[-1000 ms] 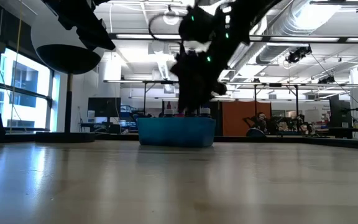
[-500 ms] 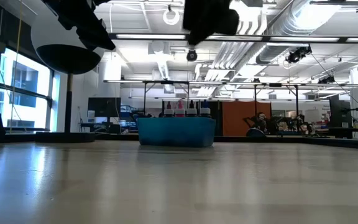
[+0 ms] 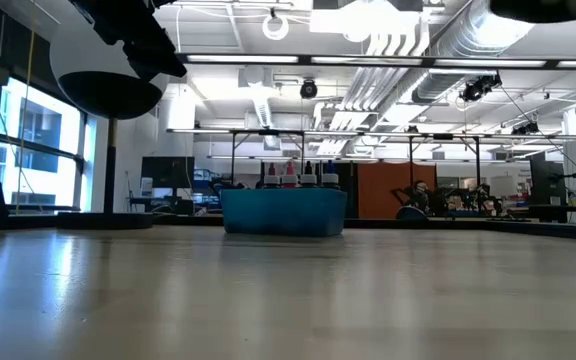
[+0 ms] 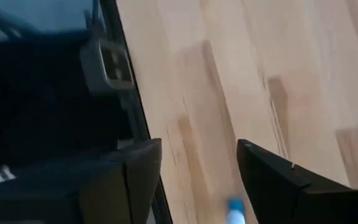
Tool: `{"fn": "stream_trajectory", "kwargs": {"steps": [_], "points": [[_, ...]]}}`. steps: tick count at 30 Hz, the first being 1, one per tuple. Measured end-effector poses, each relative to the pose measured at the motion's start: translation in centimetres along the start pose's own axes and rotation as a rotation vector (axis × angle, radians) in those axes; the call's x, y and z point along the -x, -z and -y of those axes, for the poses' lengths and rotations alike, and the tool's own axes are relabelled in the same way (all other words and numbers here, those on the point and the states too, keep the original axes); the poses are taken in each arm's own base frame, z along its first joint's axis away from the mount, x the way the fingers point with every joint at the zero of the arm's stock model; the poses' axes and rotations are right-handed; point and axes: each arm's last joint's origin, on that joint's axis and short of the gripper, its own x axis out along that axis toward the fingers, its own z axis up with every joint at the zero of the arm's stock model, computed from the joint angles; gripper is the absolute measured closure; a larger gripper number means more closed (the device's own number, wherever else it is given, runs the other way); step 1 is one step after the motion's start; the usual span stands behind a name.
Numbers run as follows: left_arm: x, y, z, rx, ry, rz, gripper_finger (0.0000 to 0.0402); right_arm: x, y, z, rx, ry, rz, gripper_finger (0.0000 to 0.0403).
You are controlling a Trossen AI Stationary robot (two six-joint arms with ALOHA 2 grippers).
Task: Pick & Place food coloring
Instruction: Put the blue food coloring bottle into the blue bin
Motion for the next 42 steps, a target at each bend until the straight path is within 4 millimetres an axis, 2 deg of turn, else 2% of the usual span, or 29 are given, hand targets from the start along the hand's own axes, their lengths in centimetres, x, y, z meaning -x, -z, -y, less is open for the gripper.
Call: {"fn": "stream_trajectory", "kwargs": {"steps": [6,10,18,25,36,42], "points": [[0.0,-0.1,0.0,0.03,0.003,0.013,0.022,-1.6,3.0,0.6,0.098,0.046,-0.075,0.0206],[0.0,-0.2,0.0,0.039,0.004,0.018,0.022,-3.1,4.9,1.9,0.12,0.075,-0.152,0.0216],[0.0,-0.6,0.1,0.037,0.013,0.061,0.022,-5.4,7.1,4.0,0.09,0.053,-0.243,0.0226],[0.0,-0.6,0.1,0.052,0.006,0.065,0.022,-6.0,7.9,4.8,0.09,0.076,-0.245,0.0233],[0.0,-0.6,0.1,0.052,0.004,0.065,0.022,-6.3,7.8,4.9,0.092,0.072,-0.19,0.0311],[0.0,-0.6,0.1,0.052,0.004,0.065,0.022,-6.4,7.1,5.0,0.078,0.068,-0.135,0.0324]]}}
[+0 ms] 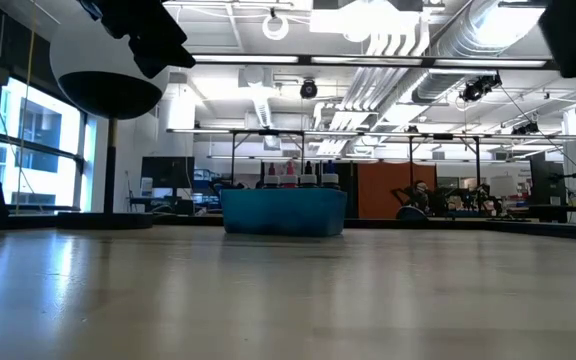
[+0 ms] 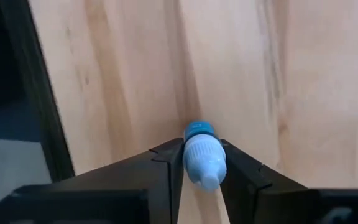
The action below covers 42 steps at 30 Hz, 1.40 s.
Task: Pick & Place food coloring
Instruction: Put the blue food coloring bottle into the blue bin
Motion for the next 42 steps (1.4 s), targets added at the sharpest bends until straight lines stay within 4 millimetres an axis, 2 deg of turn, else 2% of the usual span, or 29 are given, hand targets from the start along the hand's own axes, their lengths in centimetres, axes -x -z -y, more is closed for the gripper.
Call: {"fn": "stream_trajectory", "kwargs": {"steps": [5,9,14,20,25,30,32,37,42], "points": [[0.0,0.0,0.0,0.0,0.0,0.0,0.022,0.0,-1.4,0.9,-0.039,0.042,0.06,0.0325],[0.0,0.0,0.0,0.0,0.0,0.0,0.022,0.1,-3.8,2.8,-0.102,0.129,0.179,0.0327],[0.0,0.0,0.0,0.0,0.0,-0.001,0.022,0.8,-7.9,6.7,-0.175,0.234,0.288,0.0324],[0.0,0.0,0.0,-0.023,-0.003,-0.005,0.022,2.1,-12.5,11.6,-0.181,0.232,0.357,0.0321],[0.0,0.1,0.0,-0.057,-0.006,-0.01,0.022,5.1,-15.4,14.8,-0.127,0.234,0.484,0.0321],[0.0,0.2,0.0,-0.06,-0.006,-0.015,0.022,9.1,-17.2,18.4,-0.109,0.385,0.64,0.0321],[0.0,0.2,0.0,-0.06,-0.006,-0.017,0.022,10.1,-17.8,20.1,-0.112,0.436,0.675,0.0321],[0.0,0.3,-0.1,-0.06,-0.008,-0.028,0.022,11.1,-18.7,24.5,-0.173,0.379,0.658,0.0321],[0.0,0.5,-0.1,-0.058,-0.012,-0.049,0.022,11.6,-18.4,27.5,-0.168,0.36,0.579,0.0321]]}}
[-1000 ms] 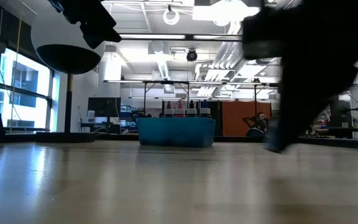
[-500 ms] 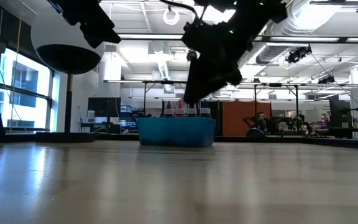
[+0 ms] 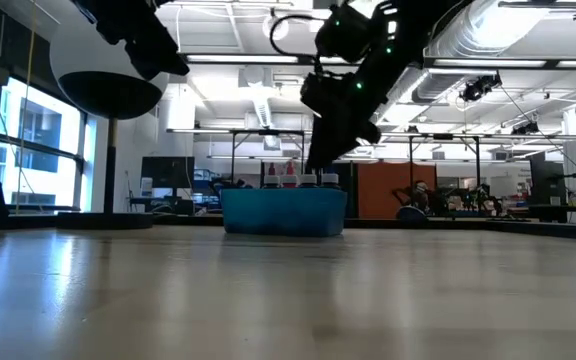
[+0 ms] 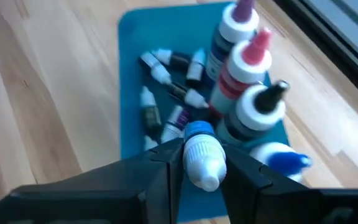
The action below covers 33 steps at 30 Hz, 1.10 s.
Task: Pick & Place food coloring
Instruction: Put the blue food coloring bottle into the blue bin
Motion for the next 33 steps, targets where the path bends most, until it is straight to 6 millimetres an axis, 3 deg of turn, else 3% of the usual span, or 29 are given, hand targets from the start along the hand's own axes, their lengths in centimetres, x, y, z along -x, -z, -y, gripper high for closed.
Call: {"fn": "stream_trajectory", "kwargs": {"steps": [4,16,33], "points": [[0.0,0.1,0.0,0.0,-0.001,-0.007,0.022,-0.6,0.5,1.0,0.025,0.004,-0.068,0.032],[0.0,0.0,-0.1,0.001,-0.016,-0.001,0.022,-2.4,2.0,0.9,0.087,-0.01,-0.182,0.032],[0.0,0.0,-0.1,0.0,-0.031,0.001,0.022,-2.6,2.1,0.8,0.155,-0.02,-0.185,0.0311]]}}
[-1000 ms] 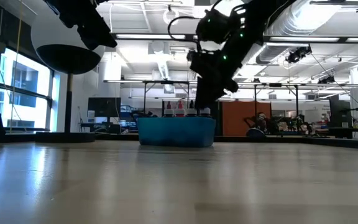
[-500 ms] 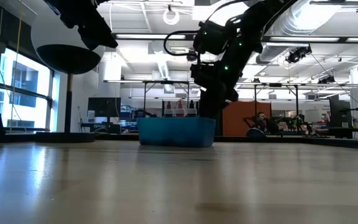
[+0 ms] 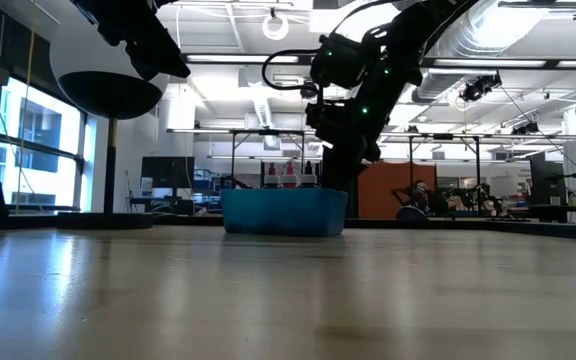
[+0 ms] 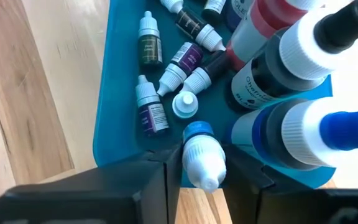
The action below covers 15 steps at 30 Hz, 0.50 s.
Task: Pick & Place food coloring
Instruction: Put the blue food coloring bottle into the blue bin, then put the black food coloring bottle into the blue bin
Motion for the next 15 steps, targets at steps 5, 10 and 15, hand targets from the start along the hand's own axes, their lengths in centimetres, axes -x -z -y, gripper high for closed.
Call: {"fn": "stream_trajectory", "kwargs": {"steps": [5,10,15], "points": [[0.0,0.0,0.0,0.0,0.0,0.0,0.022,0.0,0.0,0.0,-0.001,0.002,0.0,0.0284],[0.0,0.0,0.0,0.0,-0.001,0.0,0.022,0.0,0.0,0.0,-0.001,0.002,0.0,0.0268],[0.0,0.0,0.0,0.0,-0.001,0.0,0.022,0.8,-0.1,-1.3,0.008,-0.052,0.013,0.0273]]}}
